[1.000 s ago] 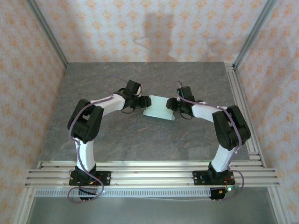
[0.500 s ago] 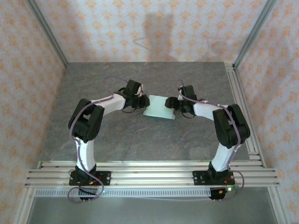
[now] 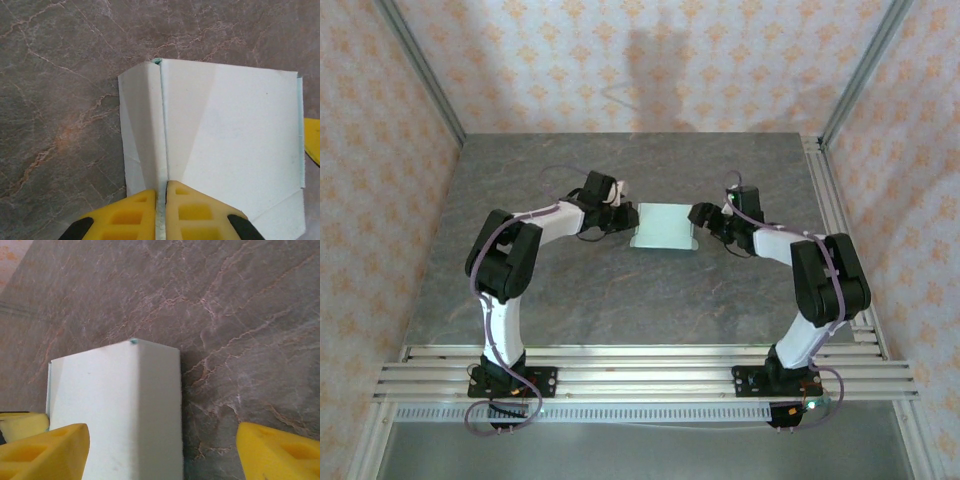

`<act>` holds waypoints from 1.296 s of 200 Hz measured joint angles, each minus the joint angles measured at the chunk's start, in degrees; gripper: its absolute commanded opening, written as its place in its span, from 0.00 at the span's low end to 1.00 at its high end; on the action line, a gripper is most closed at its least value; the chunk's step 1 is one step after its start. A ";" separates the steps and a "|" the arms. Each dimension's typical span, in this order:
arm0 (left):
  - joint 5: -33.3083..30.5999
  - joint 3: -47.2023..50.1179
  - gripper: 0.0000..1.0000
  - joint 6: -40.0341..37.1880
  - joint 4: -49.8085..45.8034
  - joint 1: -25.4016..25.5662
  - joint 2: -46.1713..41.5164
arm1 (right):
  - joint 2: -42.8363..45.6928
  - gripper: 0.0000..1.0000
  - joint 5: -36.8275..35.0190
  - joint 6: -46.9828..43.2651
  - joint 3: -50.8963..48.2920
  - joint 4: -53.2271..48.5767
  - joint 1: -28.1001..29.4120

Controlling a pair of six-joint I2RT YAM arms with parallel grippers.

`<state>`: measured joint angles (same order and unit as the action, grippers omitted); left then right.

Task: Fold the paper box

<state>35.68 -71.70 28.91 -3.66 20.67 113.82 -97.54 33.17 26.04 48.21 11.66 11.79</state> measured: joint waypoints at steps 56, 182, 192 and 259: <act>5.97 1.44 0.08 0.20 4.02 -2.54 1.09 | -1.53 0.78 8.24 4.85 -0.13 5.84 -0.11; 6.82 2.25 0.43 -0.24 5.81 -3.21 1.86 | -6.36 0.45 17.44 17.92 -0.76 20.57 -0.24; 5.97 3.13 0.54 -0.68 6.21 -3.21 1.57 | -6.34 0.45 17.46 17.92 -0.76 20.46 -0.35; -4.37 12.11 1.00 -6.36 8.68 -2.25 -11.06 | -4.15 0.45 16.52 19.15 -0.96 18.71 -0.61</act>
<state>31.31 -59.59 22.55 5.02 18.41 102.76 -101.69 49.69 45.19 47.24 30.37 11.18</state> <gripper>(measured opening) 0.998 0.452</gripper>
